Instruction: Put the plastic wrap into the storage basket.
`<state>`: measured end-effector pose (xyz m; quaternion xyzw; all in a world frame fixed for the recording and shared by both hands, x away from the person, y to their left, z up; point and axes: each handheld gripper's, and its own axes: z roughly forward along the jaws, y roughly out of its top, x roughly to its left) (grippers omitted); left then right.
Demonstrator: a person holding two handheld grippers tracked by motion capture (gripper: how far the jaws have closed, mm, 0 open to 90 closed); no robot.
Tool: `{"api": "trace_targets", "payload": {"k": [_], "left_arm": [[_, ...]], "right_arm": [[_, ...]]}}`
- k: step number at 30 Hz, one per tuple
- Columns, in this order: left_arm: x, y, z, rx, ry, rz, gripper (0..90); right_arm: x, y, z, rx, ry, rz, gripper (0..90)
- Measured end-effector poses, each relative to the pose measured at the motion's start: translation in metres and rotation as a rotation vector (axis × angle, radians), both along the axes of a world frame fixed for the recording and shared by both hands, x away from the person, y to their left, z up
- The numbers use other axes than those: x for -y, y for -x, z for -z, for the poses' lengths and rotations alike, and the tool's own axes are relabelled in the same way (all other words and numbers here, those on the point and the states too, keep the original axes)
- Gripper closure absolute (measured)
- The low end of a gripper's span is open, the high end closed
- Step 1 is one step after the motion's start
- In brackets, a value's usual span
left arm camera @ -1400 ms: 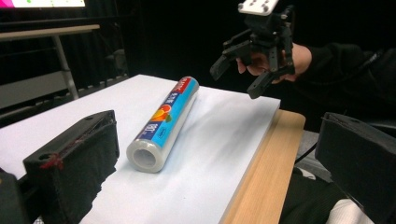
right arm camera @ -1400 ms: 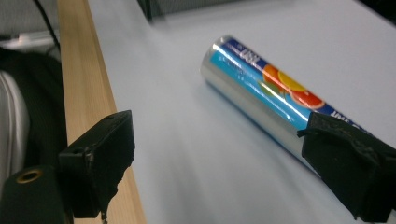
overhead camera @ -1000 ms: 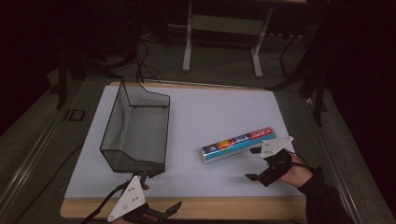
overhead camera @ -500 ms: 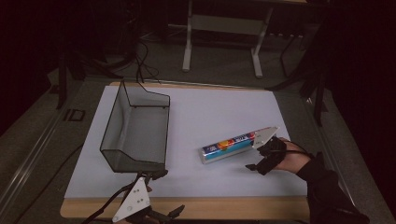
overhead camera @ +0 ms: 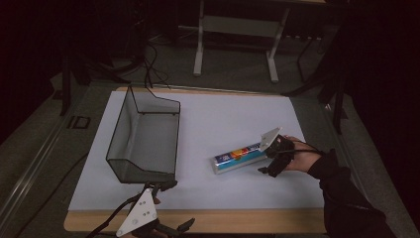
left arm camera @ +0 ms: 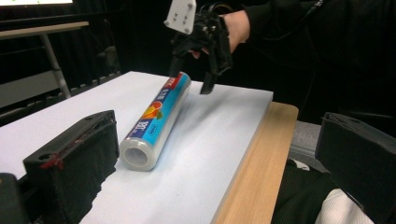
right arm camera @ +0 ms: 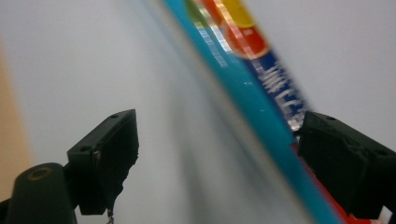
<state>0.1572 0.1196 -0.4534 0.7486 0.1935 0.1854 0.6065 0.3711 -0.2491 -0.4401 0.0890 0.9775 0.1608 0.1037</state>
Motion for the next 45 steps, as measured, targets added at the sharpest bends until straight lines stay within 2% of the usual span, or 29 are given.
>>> {"api": "trace_targets", "payload": {"k": [1,2,4,7,11,19,25,26,28,31,35,38,39,45], "left_arm": [[0.0,0.0,0.0,-0.004,0.001,0.003,0.3],[-0.001,-0.001,0.0,-0.006,0.002,0.002,0.3],[-0.001,-0.001,0.0,-0.007,0.003,0.005,0.3],[-0.001,-0.001,0.0,-0.009,0.004,0.009,0.3],[-0.002,-0.001,0.0,-0.012,0.005,0.009,0.3],[-0.004,-0.003,0.001,-0.027,0.017,0.019,0.3],[-0.004,-0.004,0.001,-0.033,0.021,0.023,0.3],[-0.004,-0.004,0.001,-0.033,0.021,0.025,0.3],[-0.004,-0.004,0.002,-0.035,0.02,0.026,0.3],[-0.004,-0.005,0.002,-0.052,0.025,0.036,0.3],[-0.005,-0.006,0.003,-0.059,0.029,0.046,0.3],[-0.005,-0.006,0.003,-0.059,0.029,0.047,0.3],[-0.005,-0.006,0.003,-0.062,0.025,0.043,0.3],[-0.005,-0.008,0.005,-0.076,0.035,0.039,0.3]], "right_arm": [[-0.004,-0.004,-0.001,0.02,0.02,-0.009,12.6],[-0.005,-0.006,-0.002,0.014,0.028,-0.011,12.6],[-0.009,-0.011,-0.004,0.03,0.041,-0.017,12.7],[-0.014,-0.02,-0.005,-0.007,0.043,-0.019,12.7],[-0.022,-0.028,-0.001,-0.01,0.1,-0.038,12.7],[-0.038,-0.038,0.015,-0.038,0.146,-0.069,12.7],[-0.047,-0.045,0.032,-0.031,0.216,-0.104,12.7],[-0.048,-0.046,0.034,-0.046,0.223,-0.107,12.7],[-0.05,-0.049,0.038,-0.04,0.23,-0.118,12.7],[-0.052,-0.052,0.042,-0.059,0.227,-0.135,13.9],[-0.057,-0.054,0.052,-0.057,0.276,-0.164,14.0],[-0.058,-0.055,0.055,-0.063,0.287,-0.168,15.1],[-0.058,-0.057,0.057,-0.075,0.294,-0.168,18.2],[-0.055,-0.059,0.059,-0.083,0.275,-0.201,19.4]]}}
